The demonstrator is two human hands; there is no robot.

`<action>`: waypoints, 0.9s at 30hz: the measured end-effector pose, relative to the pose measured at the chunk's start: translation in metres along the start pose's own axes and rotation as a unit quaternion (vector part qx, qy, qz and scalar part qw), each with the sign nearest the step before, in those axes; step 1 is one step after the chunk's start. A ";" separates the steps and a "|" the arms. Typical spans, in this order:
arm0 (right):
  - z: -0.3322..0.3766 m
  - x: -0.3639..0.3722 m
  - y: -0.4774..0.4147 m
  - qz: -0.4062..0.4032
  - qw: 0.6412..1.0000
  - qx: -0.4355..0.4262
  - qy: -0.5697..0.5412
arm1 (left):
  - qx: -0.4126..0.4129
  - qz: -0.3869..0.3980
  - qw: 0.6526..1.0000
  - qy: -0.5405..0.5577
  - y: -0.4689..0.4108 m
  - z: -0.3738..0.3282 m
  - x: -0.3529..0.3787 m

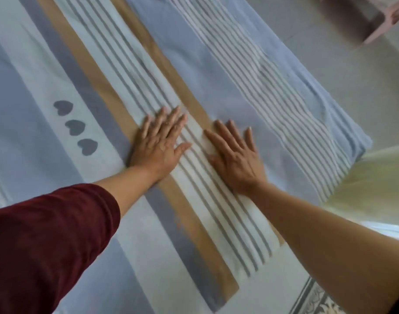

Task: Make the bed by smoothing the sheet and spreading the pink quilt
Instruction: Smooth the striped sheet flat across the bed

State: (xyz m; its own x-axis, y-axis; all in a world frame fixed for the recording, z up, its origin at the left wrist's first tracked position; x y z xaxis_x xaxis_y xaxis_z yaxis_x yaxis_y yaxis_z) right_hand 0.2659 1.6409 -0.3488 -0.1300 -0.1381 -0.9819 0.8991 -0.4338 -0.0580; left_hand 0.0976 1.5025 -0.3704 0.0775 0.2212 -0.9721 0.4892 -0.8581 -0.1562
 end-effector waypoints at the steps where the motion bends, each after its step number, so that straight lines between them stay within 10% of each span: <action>1: 0.002 0.008 0.018 -0.012 0.997 0.067 0.019 | 0.013 0.001 1.000 -0.009 0.019 0.005 -0.003; 5: -0.023 -0.006 0.039 0.002 0.877 0.476 0.070 | 0.018 0.034 0.999 0.008 0.061 0.025 -0.015; 9: 0.068 -0.007 0.028 -0.033 0.973 0.226 0.041 | -0.002 0.039 0.999 -0.030 0.118 0.049 -0.029; 16: 0.236 0.044 0.078 0.017 0.998 -0.042 -0.035 | -0.153 0.004 0.988 -0.027 0.235 0.084 -0.055; 19: 0.295 0.056 0.116 0.058 0.973 -0.213 -0.073 | -0.364 0.010 0.929 -0.063 0.327 0.113 -0.078; 24: 0.346 0.048 0.123 0.078 0.942 -0.319 -0.076 | -0.689 0.022 0.724 -0.021 0.434 0.161 -0.122; 27: 0.386 0.047 0.113 0.089 0.955 -0.275 -0.066 | -0.633 -0.019 0.774 -0.034 0.444 0.175 -0.139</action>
State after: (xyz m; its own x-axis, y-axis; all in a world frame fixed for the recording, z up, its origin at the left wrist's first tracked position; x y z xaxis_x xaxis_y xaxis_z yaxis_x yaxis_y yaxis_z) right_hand 0.2000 1.2415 -0.3314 0.0261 -0.2932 -0.9557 0.9908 0.1343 -0.0142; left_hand 0.1522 1.0097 -0.3352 0.0179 0.1732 -0.9847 0.9520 0.2980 0.0697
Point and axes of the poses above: each hand's wrist, its own y-axis away from the middle knuckle, its own x-axis out of the palm, z = x × y, the point moved 2 cm from there along -y, towards the middle knuckle, and after that the axes turned 7 degrees about -z, right-handed, at the moved point
